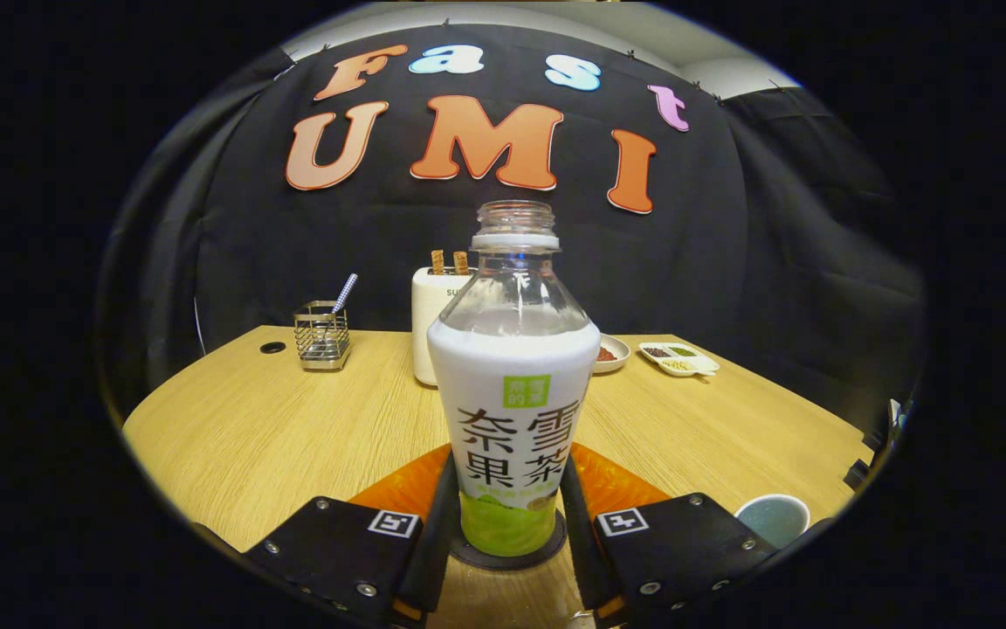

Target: Take the bottle from table, then pour the juice into the cup, finally place the bottle on the coaster

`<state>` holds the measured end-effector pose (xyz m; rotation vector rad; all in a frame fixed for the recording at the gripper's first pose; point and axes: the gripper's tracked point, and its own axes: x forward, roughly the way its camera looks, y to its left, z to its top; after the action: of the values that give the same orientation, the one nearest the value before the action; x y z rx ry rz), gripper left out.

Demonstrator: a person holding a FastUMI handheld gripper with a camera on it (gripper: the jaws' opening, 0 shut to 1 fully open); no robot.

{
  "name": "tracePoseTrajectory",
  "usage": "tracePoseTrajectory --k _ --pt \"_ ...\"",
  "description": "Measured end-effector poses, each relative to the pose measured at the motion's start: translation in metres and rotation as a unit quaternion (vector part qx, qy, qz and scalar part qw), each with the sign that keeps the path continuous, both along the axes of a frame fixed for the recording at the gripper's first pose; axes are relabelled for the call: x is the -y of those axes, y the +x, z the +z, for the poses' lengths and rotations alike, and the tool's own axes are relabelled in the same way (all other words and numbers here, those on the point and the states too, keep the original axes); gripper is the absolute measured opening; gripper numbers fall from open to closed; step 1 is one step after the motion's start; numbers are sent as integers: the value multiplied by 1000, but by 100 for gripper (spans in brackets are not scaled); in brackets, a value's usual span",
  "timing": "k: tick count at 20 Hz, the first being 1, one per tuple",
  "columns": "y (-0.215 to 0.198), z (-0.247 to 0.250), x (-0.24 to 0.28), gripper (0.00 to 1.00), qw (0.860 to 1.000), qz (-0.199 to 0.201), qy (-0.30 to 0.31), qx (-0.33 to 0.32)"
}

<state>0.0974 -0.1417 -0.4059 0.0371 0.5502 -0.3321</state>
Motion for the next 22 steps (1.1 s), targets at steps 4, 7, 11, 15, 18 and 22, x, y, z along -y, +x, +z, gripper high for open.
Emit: tracePoseTrajectory --k 4,7,11,15,18,22 --pt "-3 0 5 65 1000 -15 -1 0" --pt "-3 8 5 74 1000 -17 7 20" --pt "-6 43 2 94 997 -22 12 68" --pt "-16 78 -4 97 995 -31 6 96" --pt "-22 120 -13 97 993 -15 -20 114" --pt "-28 179 -44 97 991 16 -15 131"
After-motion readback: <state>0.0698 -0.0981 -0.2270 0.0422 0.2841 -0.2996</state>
